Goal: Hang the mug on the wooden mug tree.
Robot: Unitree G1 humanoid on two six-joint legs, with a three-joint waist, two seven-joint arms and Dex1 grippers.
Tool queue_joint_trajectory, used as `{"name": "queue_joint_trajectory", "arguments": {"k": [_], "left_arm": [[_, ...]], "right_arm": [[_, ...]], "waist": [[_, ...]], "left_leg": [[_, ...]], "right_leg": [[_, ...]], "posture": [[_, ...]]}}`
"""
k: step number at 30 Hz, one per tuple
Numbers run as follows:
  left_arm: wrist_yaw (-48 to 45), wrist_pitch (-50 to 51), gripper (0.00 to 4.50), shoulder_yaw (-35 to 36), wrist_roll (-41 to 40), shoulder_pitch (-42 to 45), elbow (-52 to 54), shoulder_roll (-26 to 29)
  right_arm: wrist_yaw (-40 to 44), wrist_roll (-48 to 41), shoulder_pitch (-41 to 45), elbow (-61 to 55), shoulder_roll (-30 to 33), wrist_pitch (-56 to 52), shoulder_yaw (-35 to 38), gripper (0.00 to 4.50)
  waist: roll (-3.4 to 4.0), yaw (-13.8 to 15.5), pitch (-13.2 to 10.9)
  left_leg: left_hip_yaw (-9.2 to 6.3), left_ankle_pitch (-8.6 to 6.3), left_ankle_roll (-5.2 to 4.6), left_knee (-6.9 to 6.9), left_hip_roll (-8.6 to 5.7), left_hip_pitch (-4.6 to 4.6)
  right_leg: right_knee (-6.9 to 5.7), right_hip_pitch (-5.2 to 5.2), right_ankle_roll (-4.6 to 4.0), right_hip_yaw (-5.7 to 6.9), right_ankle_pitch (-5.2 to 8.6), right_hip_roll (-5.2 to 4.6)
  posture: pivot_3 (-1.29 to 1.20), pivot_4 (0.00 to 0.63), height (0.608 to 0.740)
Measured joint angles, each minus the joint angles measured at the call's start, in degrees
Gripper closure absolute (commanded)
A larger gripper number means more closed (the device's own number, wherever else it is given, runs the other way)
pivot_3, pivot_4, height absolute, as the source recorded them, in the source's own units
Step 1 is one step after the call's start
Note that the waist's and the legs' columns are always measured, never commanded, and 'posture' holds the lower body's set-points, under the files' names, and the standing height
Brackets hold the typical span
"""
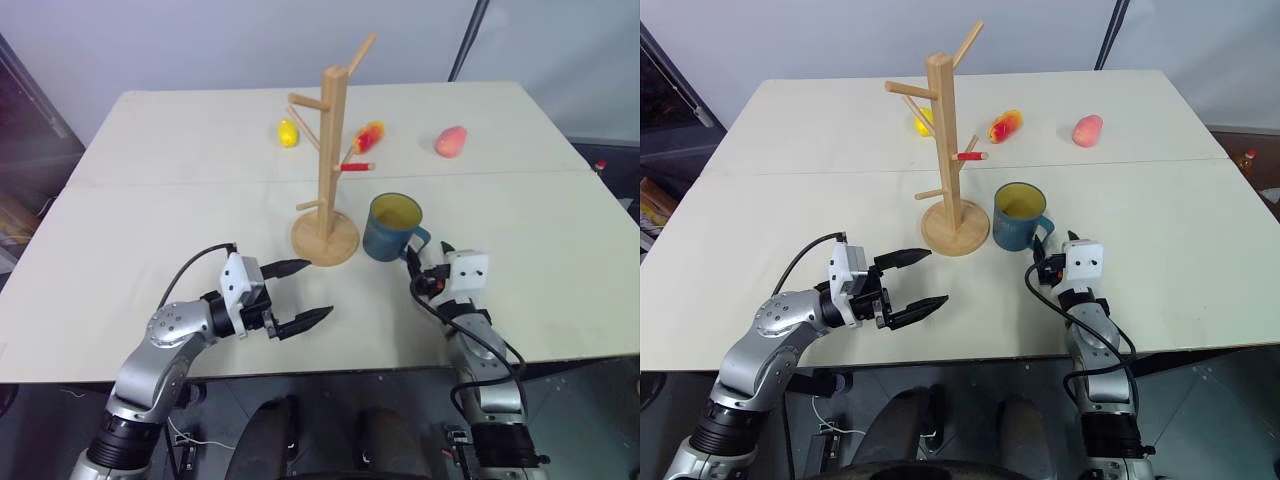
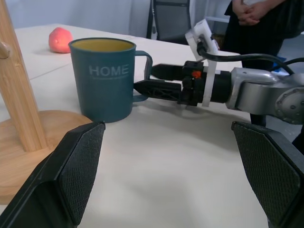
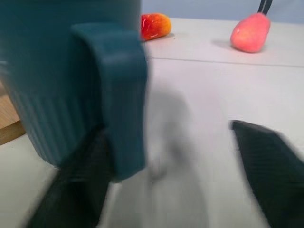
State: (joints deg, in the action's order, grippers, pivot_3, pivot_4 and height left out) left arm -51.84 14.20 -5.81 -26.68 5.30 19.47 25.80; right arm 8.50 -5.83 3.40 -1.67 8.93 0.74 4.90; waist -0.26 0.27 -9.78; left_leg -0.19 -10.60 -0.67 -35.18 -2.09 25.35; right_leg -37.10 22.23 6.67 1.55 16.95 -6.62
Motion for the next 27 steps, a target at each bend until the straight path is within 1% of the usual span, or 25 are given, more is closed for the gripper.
{"name": "queue_joint_trajectory", "arguments": {"k": [3,4,9,11,14,17,19,23,27], "left_arm": [[0.1,-0.1,0.0,0.0,0.1,0.0,0.0,0.0],[0.2,-0.1,0.0,0.0,0.2,0.0,0.0,0.0],[0.3,-0.2,0.0,0.0,0.3,0.1,0.0,0.0],[0.5,-0.8,0.0,0.0,0.4,0.1,0.0,0.0],[0.9,-1.3,0.0,0.5,0.6,0.1,-0.2,0.1],[0.7,-2.0,0.0,1.8,0.6,0.5,-1.6,1.1],[0.5,-2.3,0.0,3.1,0.6,1.3,-2.9,1.8],[-0.4,-2.5,0.0,4.4,0.4,2.8,-4.2,2.2],[-0.6,-2.4,0.0,5.2,-0.2,4.3,-5.3,2.3]], "right_arm": [[0.9,-0.3,0.4,0.6,0.0,-0.5,-0.2,4.16],[0.9,-0.5,0.5,0.8,-0.2,-0.6,-0.1,4.43],[2.3,-1.0,0.5,0.9,-0.2,-1.1,-0.8,4.43],[3.9,0.1,0.1,-0.1,1.9,-1.1,-2.0,4.43],[7.9,3.2,-0.9,-3.8,7.8,-0.5,-4.4,4.43],[16.2,6.8,-2.1,-10.3,18.8,2.2,-7.0,4.43],[19.9,6.8,-1.3,-14.2,23.4,2.3,-6.6,4.43],[24.0,5.0,6.5,-18.5,27.5,-1.5,-5.7,4.43],[27.5,3.5,16.8,-18.8,30.7,-6.8,-4.6,4.43]], "waist": [[0.0,0.0,0.0],[0.0,0.0,0.0],[0.0,0.0,0.0],[0.01,0.0,0.0],[0.02,0.1,0.0],[0.08,0.2,-0.1],[0.05,0.1,-0.1],[0.02,0.0,-0.1],[-0.02,0.4,-0.1]], "left_leg": [[0.0,0.0,0.0,0.0,0.0,0.0],[0.0,0.0,0.0,0.0,0.0,0.0],[0.0,0.0,0.0,-0.01,0.0,-0.01],[0.0,0.0,0.0,-0.01,0.0,0.0],[0.0,0.0,0.0,-0.03,0.0,0.0],[0.01,0.0,-0.01,-0.06,-0.01,0.01],[0.01,0.0,-0.01,-0.07,0.03,-0.01],[0.0,0.0,-0.01,-0.1,0.05,0.0],[0.0,0.0,-0.01,-0.11,0.02,0.03]], "right_leg": [[0.0,0.0,0.0,0.0,0.0,0.0],[0.0,0.0,0.0,0.0,0.0,0.01],[-0.02,0.0,0.0,-0.01,0.0,0.08],[-0.01,0.0,0.0,0.0,0.0,0.07],[-0.01,0.0,-0.01,0.0,0.01,0.06],[-0.01,0.0,-0.02,0.01,0.02,0.08],[-0.01,-0.03,-0.01,0.02,0.01,0.07],[-0.02,-0.03,0.03,0.03,-0.01,0.07],[0.01,-0.03,0.05,0.05,-0.02,0.0]], "posture": [[0.0,0.15,0.74],[0.0,0.15,0.74],[0.0,0.15,0.74],[0.0,0.15,0.74],[0.0,0.15,0.74],[0.0,0.15,0.74],[0.0,0.15,0.74],[0.0,0.15,0.74],[0.0,0.15,0.74]]}}
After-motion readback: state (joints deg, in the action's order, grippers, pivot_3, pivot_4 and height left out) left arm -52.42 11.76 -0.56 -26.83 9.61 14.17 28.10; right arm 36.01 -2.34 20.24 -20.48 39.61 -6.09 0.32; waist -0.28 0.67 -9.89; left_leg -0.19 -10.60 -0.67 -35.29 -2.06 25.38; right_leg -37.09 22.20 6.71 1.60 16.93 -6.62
